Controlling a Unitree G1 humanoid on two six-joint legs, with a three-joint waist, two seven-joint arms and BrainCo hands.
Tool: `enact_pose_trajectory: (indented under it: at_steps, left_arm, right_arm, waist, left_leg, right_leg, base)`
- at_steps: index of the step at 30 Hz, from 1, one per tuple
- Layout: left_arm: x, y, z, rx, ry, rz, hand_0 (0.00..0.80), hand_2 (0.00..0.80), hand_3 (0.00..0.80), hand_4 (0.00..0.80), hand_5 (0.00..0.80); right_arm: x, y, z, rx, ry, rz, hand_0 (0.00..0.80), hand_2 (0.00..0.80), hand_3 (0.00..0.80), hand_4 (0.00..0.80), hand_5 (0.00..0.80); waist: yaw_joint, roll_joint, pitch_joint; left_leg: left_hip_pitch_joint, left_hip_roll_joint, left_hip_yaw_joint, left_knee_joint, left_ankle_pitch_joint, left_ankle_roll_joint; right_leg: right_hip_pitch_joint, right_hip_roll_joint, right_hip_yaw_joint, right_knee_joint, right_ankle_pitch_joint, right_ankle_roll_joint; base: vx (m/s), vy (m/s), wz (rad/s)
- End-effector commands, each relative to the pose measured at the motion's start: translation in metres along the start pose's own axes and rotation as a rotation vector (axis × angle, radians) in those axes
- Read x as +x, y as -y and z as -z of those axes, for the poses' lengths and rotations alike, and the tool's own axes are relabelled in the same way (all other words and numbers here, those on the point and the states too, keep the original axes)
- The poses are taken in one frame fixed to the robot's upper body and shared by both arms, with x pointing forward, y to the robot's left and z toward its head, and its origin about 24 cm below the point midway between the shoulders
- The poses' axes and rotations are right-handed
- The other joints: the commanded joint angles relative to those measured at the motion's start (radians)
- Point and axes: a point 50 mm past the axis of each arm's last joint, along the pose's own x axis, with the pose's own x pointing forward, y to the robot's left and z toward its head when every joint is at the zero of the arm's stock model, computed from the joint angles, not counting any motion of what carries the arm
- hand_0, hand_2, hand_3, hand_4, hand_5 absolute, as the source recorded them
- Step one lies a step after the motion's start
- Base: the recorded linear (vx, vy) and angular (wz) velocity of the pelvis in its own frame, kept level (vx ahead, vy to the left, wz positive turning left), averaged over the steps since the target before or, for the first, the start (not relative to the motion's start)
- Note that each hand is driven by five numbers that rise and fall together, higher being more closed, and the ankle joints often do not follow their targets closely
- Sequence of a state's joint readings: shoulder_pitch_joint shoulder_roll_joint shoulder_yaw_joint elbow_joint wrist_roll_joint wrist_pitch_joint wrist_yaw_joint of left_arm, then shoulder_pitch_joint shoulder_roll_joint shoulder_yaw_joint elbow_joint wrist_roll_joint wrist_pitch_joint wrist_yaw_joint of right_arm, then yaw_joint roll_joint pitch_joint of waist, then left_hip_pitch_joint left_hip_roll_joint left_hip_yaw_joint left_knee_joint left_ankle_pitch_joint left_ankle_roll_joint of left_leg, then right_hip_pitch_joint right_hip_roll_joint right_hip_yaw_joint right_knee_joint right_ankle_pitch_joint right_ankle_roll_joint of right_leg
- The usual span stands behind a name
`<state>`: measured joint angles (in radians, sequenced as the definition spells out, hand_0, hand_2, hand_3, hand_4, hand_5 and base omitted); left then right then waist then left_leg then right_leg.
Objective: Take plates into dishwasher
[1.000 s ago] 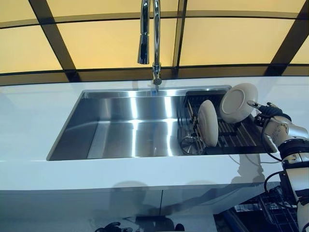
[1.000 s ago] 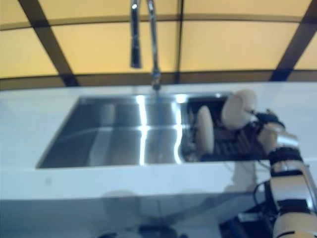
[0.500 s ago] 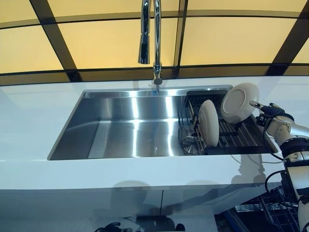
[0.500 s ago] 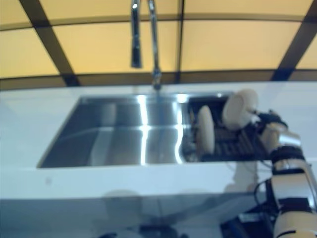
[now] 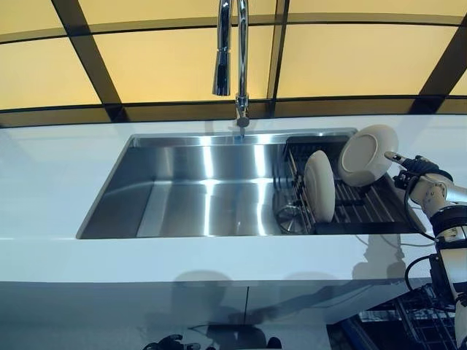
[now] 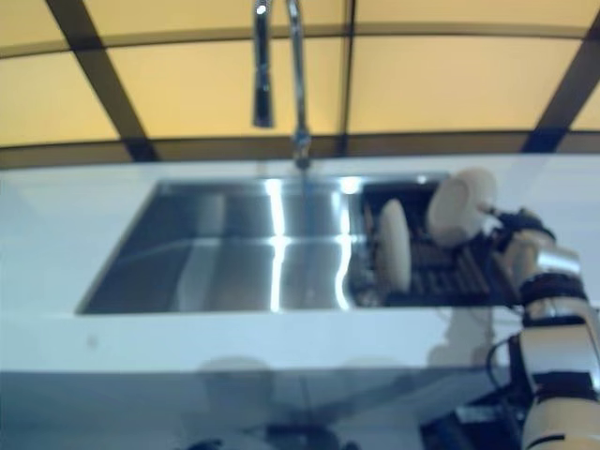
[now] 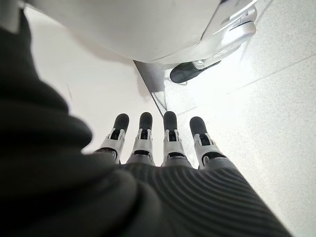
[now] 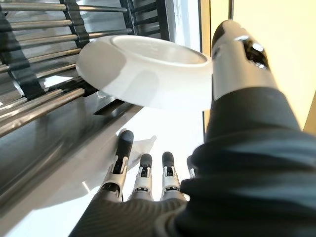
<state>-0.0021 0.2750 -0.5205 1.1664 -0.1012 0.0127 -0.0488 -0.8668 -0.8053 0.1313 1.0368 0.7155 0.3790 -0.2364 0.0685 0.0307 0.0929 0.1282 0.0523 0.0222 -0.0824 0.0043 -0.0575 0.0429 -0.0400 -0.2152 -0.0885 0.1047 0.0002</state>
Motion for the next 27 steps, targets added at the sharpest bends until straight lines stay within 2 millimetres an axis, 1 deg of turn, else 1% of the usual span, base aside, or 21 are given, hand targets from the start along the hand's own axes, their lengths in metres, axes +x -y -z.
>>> enact_pose_trajectory:
  at_steps: [1,16,27]
  left_arm:
    - [0.0003,-0.0093,-0.0030,0.073,-0.001,-0.005,0.000,0.000,0.000,0.000,0.000]
    - [0.0002,-0.0091,-0.0033,0.074,0.000,-0.005,0.000,0.000,0.000,0.000,0.000]
    - [0.0001,-0.0090,-0.0029,0.078,0.002,-0.009,0.000,0.000,0.000,0.000,0.000]
  right_arm:
    - [-0.0082,-0.0005,-0.0509,-0.026,0.128,0.011,0.000,0.000,0.000,0.000,0.000]
    - [-0.0104,-0.0080,-0.0560,-0.073,0.136,-0.035,0.000,0.000,0.000,0.000,0.000]
    - [-0.0091,-0.0075,-0.0524,-0.094,0.112,-0.054,0.000,0.000,0.000,0.000,0.000]
  waist:
    - [0.028,-0.070,-0.008]
    - [0.032,-0.075,-0.005]
    - [0.038,-0.075,0.004]
  left_leg:
    - [-0.035,-0.008,0.036,0.010,0.032,0.009]
    - [-0.036,-0.004,0.034,0.014,0.033,0.007]
    - [-0.043,-0.002,0.029,0.017,0.038,0.005]
  right_leg:
    - [0.060,-0.036,0.025,0.037,-0.057,0.040]
    - [0.060,-0.034,0.022,0.042,-0.061,0.037]
    - [0.057,-0.034,0.016,0.045,-0.060,0.037]
  base:
    - [0.000,0.000,0.00]
    - [0.000,0.000,0.00]
    - [0.000,0.000,0.00]
